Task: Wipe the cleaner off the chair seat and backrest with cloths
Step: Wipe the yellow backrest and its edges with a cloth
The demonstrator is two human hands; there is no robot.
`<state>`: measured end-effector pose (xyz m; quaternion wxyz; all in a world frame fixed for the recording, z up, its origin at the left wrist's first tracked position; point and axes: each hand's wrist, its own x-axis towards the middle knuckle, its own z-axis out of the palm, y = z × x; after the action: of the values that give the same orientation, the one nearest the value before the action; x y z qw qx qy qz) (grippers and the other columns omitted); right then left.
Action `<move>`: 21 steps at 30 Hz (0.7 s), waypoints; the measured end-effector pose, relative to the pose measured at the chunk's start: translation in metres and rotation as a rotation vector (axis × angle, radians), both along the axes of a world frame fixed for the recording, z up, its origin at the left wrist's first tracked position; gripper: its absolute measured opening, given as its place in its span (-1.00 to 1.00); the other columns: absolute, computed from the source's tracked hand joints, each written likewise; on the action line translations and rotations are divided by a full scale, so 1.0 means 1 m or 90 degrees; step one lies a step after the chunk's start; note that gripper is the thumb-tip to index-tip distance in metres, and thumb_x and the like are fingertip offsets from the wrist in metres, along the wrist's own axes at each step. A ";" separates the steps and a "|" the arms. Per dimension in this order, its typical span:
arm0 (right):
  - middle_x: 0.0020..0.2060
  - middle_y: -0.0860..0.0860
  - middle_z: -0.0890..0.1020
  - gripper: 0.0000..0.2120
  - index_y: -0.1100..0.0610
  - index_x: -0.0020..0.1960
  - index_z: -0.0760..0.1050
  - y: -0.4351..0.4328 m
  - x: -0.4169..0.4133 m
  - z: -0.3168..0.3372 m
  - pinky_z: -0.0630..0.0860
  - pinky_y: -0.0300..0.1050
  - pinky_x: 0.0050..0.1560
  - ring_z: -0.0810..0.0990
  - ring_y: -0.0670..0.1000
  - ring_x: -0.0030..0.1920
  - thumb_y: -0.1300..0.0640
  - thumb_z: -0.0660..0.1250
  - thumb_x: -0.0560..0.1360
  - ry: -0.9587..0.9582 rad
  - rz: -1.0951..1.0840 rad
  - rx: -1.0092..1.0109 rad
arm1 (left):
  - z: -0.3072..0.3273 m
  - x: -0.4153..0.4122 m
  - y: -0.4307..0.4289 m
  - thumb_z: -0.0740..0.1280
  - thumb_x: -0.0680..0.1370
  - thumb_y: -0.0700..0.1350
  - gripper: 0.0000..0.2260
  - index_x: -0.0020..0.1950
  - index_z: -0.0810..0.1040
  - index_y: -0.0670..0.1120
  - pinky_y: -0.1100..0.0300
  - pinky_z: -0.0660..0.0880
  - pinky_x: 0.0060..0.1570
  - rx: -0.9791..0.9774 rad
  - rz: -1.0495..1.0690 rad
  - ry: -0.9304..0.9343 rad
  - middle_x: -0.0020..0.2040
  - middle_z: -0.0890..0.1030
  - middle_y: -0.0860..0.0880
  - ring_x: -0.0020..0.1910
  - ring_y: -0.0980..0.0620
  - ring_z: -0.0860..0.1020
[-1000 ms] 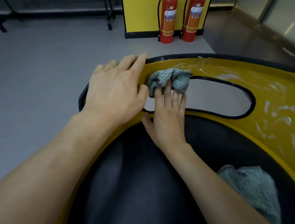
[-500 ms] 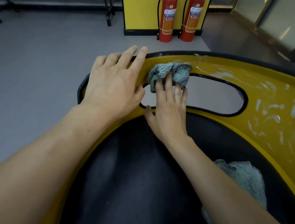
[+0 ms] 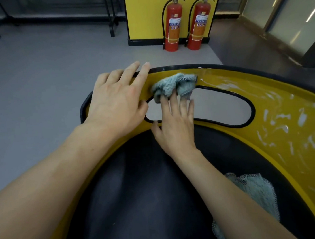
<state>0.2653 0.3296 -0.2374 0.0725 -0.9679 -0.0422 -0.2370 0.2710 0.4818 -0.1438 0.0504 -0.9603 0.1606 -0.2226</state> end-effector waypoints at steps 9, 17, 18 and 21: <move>0.61 0.16 0.11 -0.25 0.13 0.60 0.10 0.009 -0.007 0.022 0.00 0.26 0.57 0.09 0.25 0.57 -0.04 0.31 0.52 -0.056 0.015 0.097 | -0.001 0.001 -0.001 0.23 0.54 0.07 -0.31 0.64 0.09 -0.01 -0.08 0.27 0.35 0.001 0.007 -0.001 0.59 0.27 -0.09 0.44 -0.18 0.37; 0.62 0.15 0.04 -0.21 0.12 0.62 0.05 -0.015 0.001 0.009 0.06 0.28 0.55 0.14 0.23 0.55 0.04 0.31 0.48 -0.019 -0.047 0.027 | -0.001 0.002 0.000 0.21 0.56 0.08 -0.31 0.65 0.05 0.00 -0.08 0.25 0.36 -0.004 0.005 0.000 0.60 0.24 -0.09 0.46 -0.18 0.35; 0.62 0.17 0.06 -0.22 0.12 0.61 0.07 -0.017 0.000 0.004 0.08 0.28 0.55 0.16 0.23 0.54 0.04 0.32 0.48 -0.010 -0.053 0.023 | -0.001 0.001 0.000 0.21 0.57 0.08 -0.32 0.65 0.04 0.01 -0.08 0.25 0.37 -0.003 0.003 0.002 0.60 0.24 -0.09 0.46 -0.18 0.35; 0.62 0.14 0.06 -0.24 0.11 0.61 0.07 -0.026 0.000 -0.001 0.09 0.29 0.54 0.21 0.23 0.51 0.03 0.31 0.50 -0.006 -0.064 0.010 | 0.000 0.002 -0.001 0.20 0.57 0.08 -0.32 0.65 0.03 0.01 -0.08 0.25 0.38 -0.004 0.001 0.005 0.61 0.23 -0.09 0.47 -0.18 0.34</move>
<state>0.2654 0.3037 -0.2386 0.0683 -0.9670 0.0077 -0.2453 0.2733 0.4809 -0.1442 0.0469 -0.9613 0.1594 -0.2196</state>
